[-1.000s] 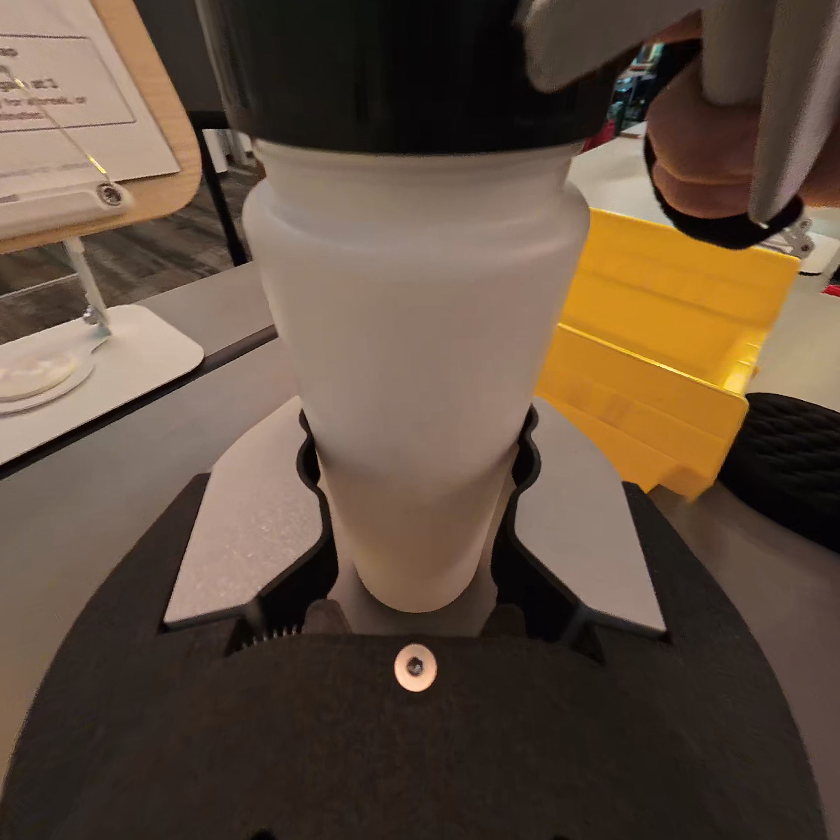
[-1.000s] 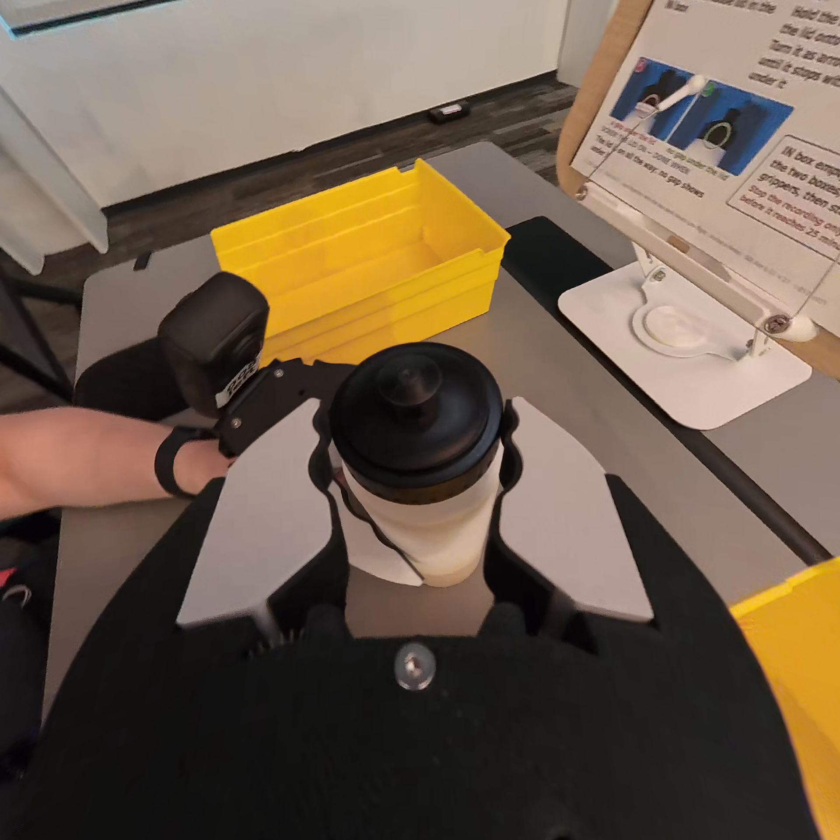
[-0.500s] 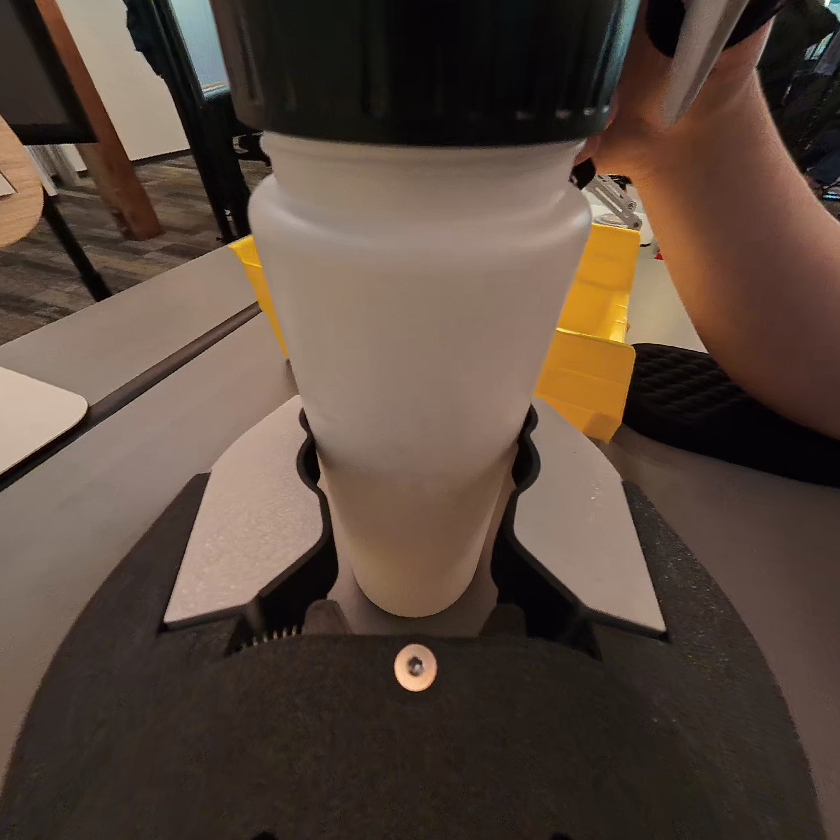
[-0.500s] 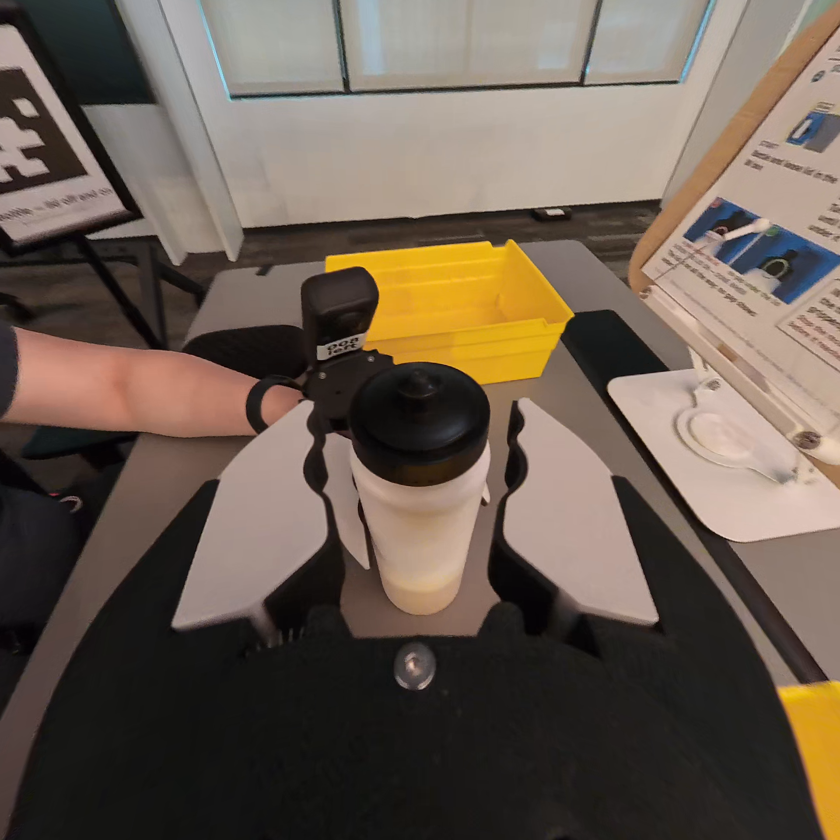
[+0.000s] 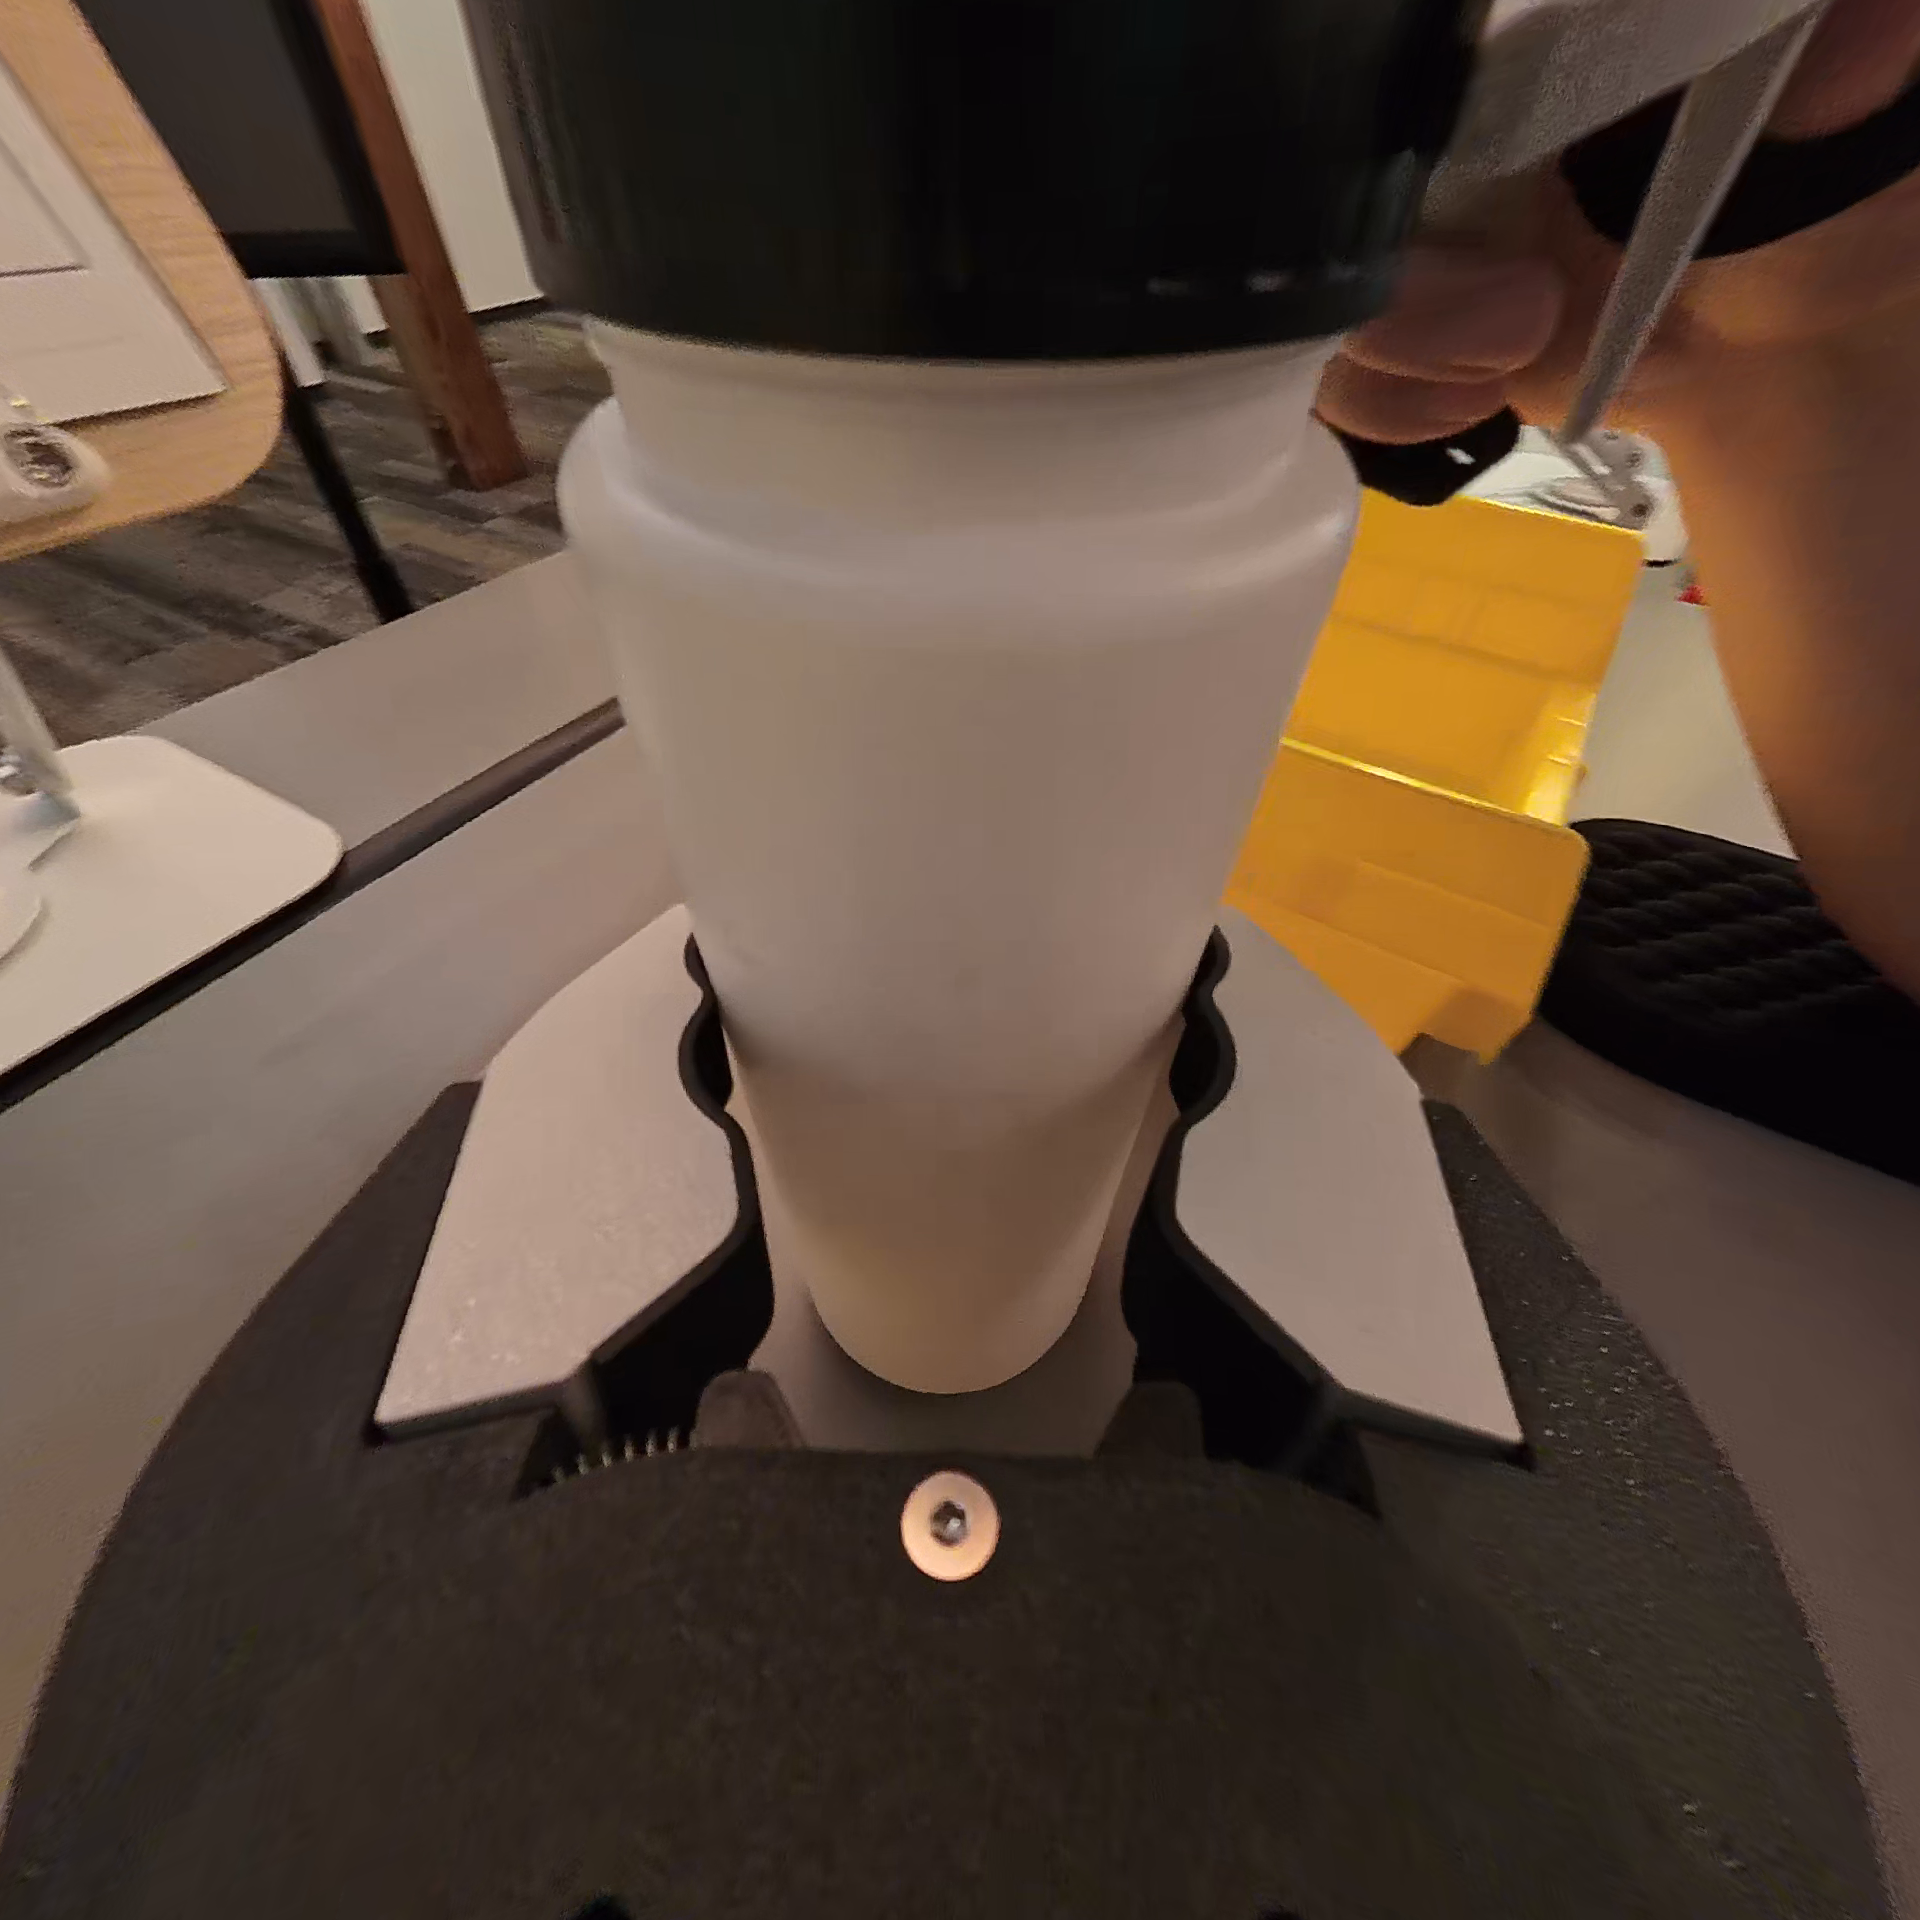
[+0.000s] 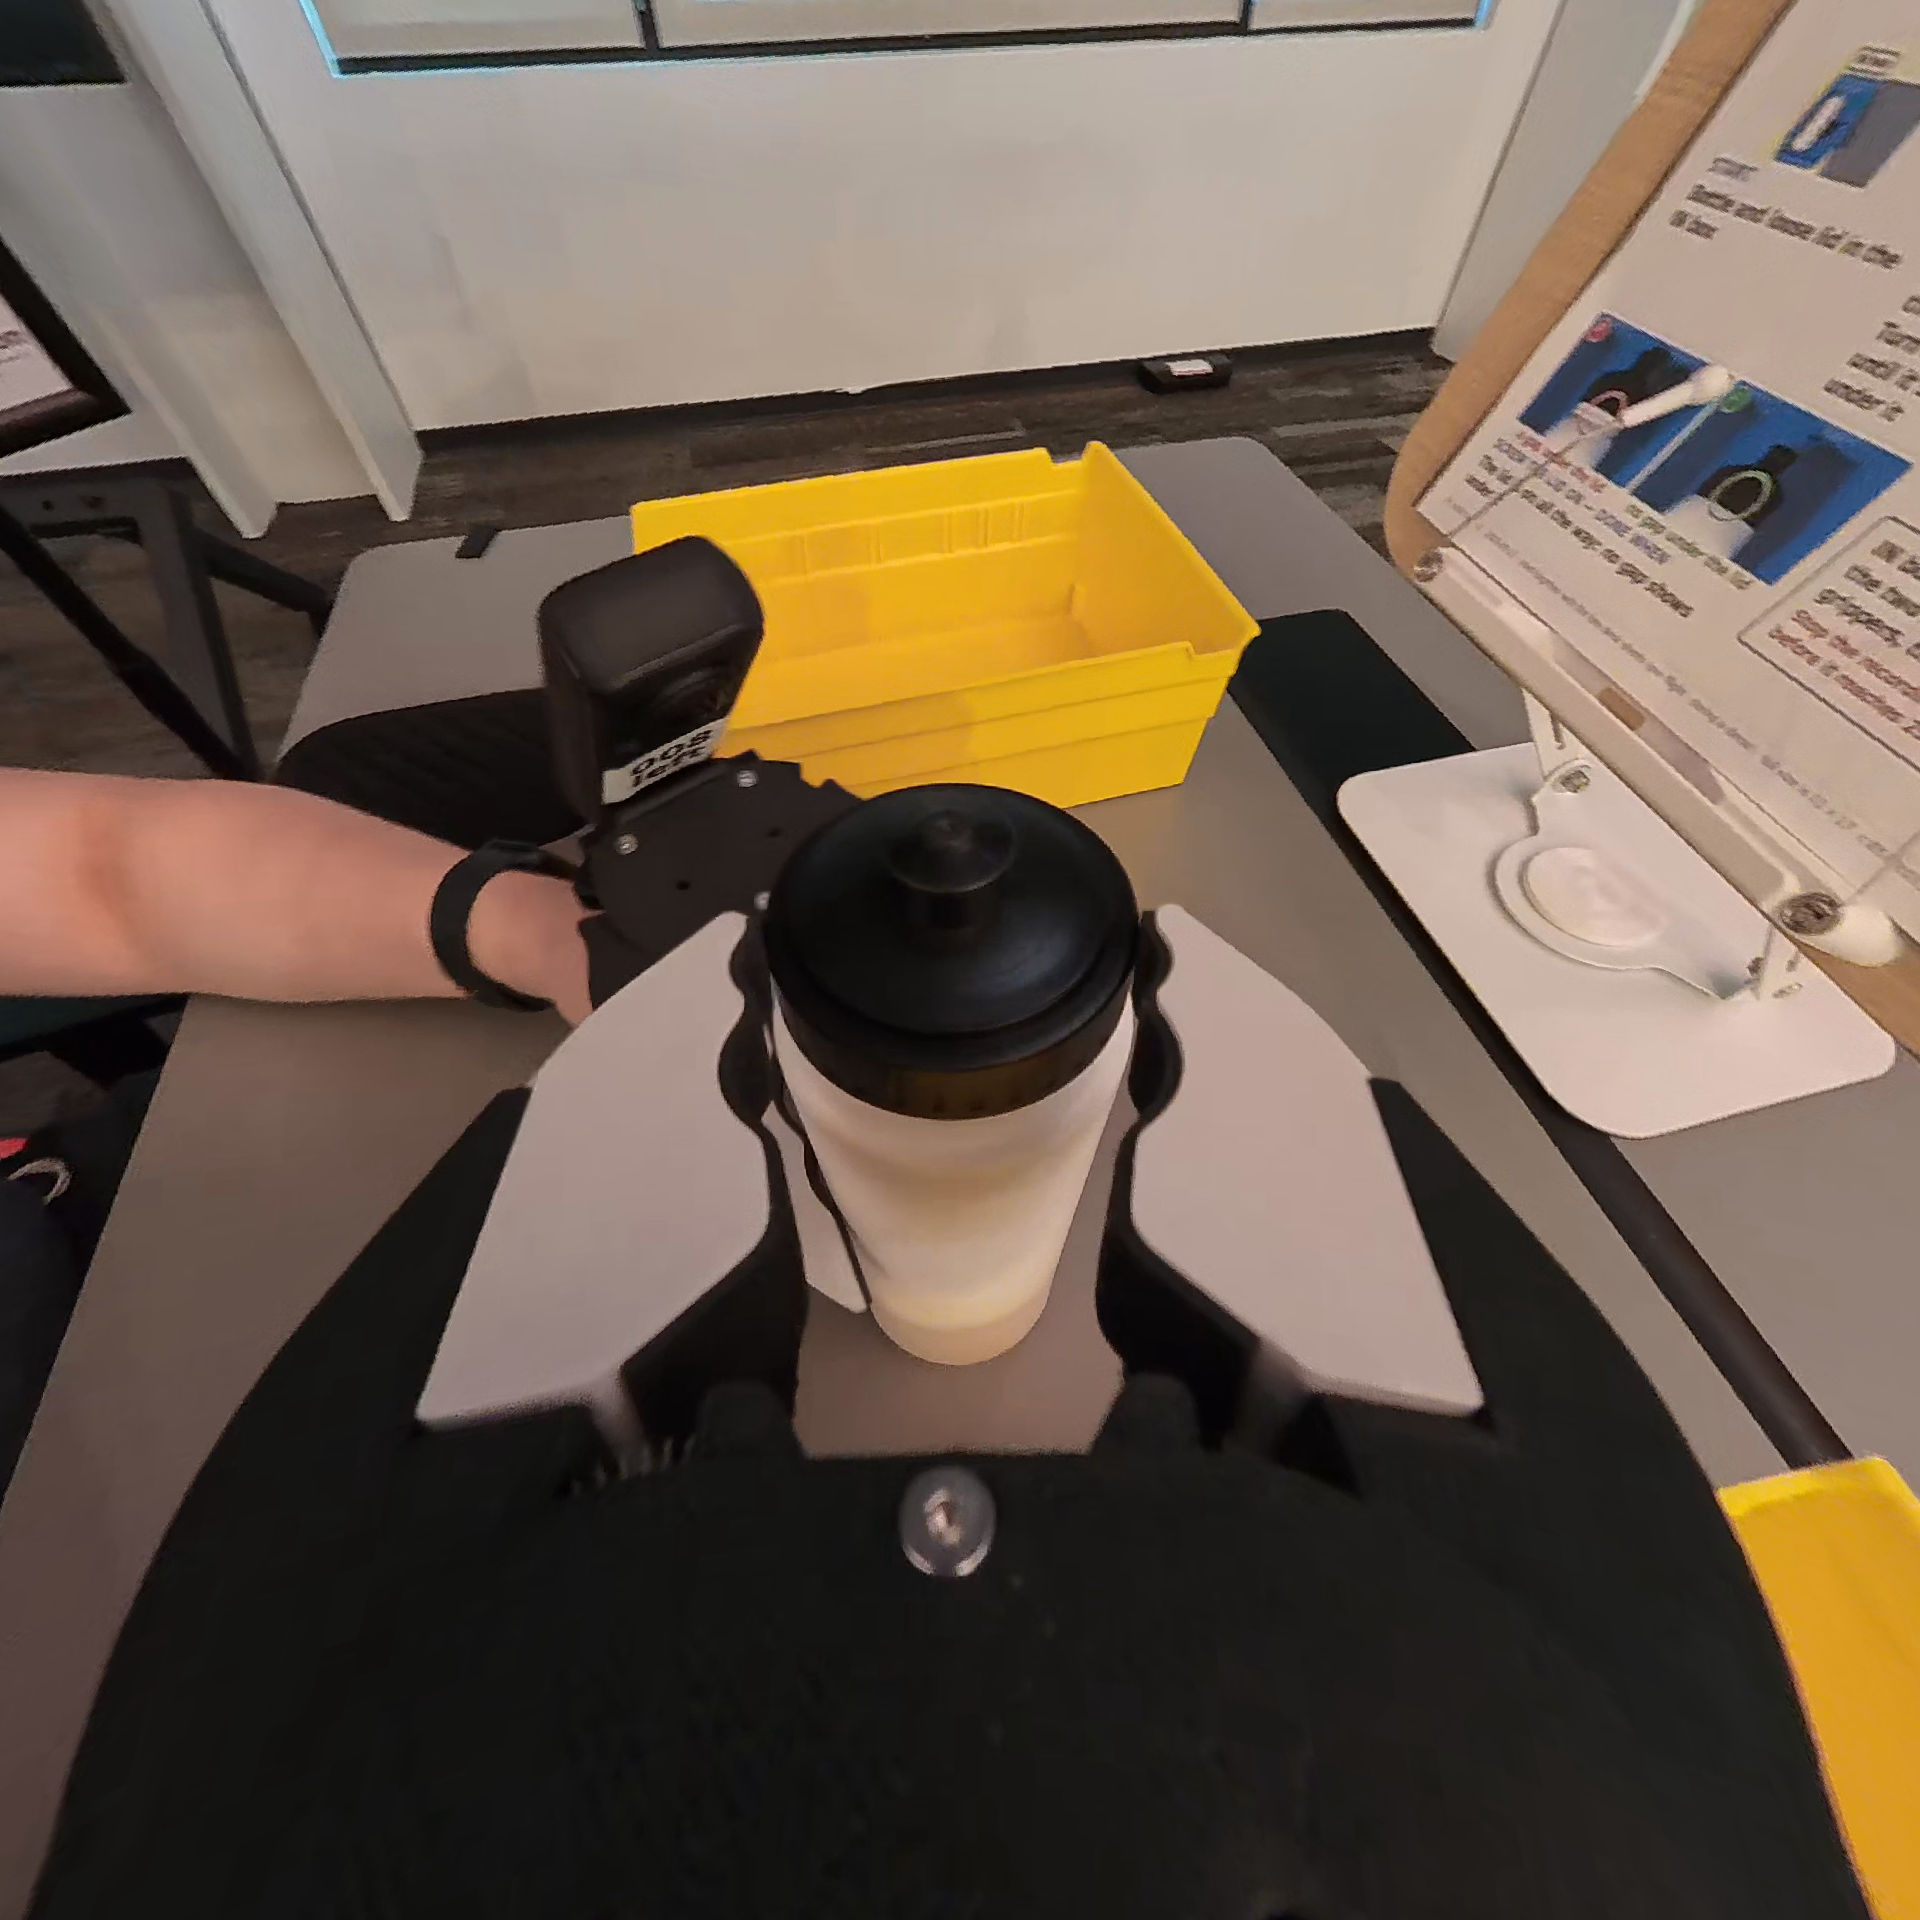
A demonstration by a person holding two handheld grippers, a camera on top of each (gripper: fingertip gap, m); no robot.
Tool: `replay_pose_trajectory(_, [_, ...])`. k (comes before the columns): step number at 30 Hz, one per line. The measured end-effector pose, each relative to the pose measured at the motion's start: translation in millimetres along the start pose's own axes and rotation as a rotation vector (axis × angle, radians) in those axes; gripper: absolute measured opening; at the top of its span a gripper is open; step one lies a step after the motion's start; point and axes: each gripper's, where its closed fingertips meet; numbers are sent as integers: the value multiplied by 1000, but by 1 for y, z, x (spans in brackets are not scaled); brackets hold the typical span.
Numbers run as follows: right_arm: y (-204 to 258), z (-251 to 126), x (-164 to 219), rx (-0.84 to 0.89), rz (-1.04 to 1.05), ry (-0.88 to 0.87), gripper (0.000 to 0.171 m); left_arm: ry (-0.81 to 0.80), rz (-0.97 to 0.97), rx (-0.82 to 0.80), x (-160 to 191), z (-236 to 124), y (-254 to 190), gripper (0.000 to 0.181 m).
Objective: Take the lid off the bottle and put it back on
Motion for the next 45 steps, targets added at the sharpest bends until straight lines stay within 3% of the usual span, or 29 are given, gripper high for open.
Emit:
replay_pose_trajectory(6, [-15, 14, -4, 162, 108, -30, 68, 27, -59, -237, 2, -2, 27, 85])
replay_pose_trajectory(11, [-19, 22, -7, 252, 142, -59, 69, 33, -75, -290, 3, -5, 34, 85])
replay_pose_trajectory(17, [-13, 11, -5, 111, 140, -47, 72, 65, -89, -108, 2, -4, 23, 85])
replay_pose_trajectory(22, [-11, -25, -23, 9, 196, -203, 75, 123, -367, 202, -6, -10, -3, 84])
replay_pose_trajectory(28, [-15, -52, -31, -4, 240, -290, 74, 136, -462, 337, -12, -16, -12, 85])
replay_pose_trajectory(32, [-13, -44, -27, -50, 270, -274, 75, 154, -413, 377, -12, -19, -21, 85])
replay_pose_trajectory(36, [-12, -28, -17, -40, 258, -201, 76, 129, -299, 268, -8, -14, -12, 85])
replay_pose_trajectory(41, [-1, -15, -10, -39, 107, -85, 81, 31, -5, 226, -7, -14, -16, 85])
replay_pose_trajectory(45, [18, -15, -5, -123, -55, -43, 86, 38, 86, 269, 1, -15, -28, 85])
Point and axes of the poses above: each gripper's, where its closed fingertips meet, z out along the fingers, x out of its underside, y = z × x across the jaws, and after that the axes turned 10 degrees about -x, right-handed
